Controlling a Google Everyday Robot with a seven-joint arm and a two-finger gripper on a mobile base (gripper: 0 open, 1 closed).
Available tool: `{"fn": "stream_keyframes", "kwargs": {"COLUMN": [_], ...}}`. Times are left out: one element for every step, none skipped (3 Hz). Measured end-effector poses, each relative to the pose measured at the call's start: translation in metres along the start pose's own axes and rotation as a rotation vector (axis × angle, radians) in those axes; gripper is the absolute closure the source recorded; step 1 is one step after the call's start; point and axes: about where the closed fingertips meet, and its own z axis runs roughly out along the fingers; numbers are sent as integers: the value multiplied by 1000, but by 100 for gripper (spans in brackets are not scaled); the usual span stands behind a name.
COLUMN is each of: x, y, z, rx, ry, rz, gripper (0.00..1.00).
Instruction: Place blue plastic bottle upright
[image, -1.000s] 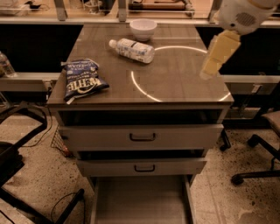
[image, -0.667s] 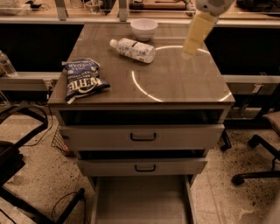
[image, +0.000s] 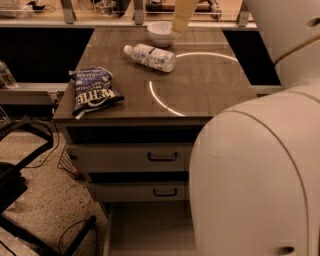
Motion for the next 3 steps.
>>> {"fn": "stream_keyframes", "kwargs": {"x": [-2,-25,-48], "y": [1,7,15], "z": [6,48,92], "rx": [-4,-31,-42], "ry": [8,79,164], "rz": [-4,-19,-26], "gripper": [0,0,0]}}
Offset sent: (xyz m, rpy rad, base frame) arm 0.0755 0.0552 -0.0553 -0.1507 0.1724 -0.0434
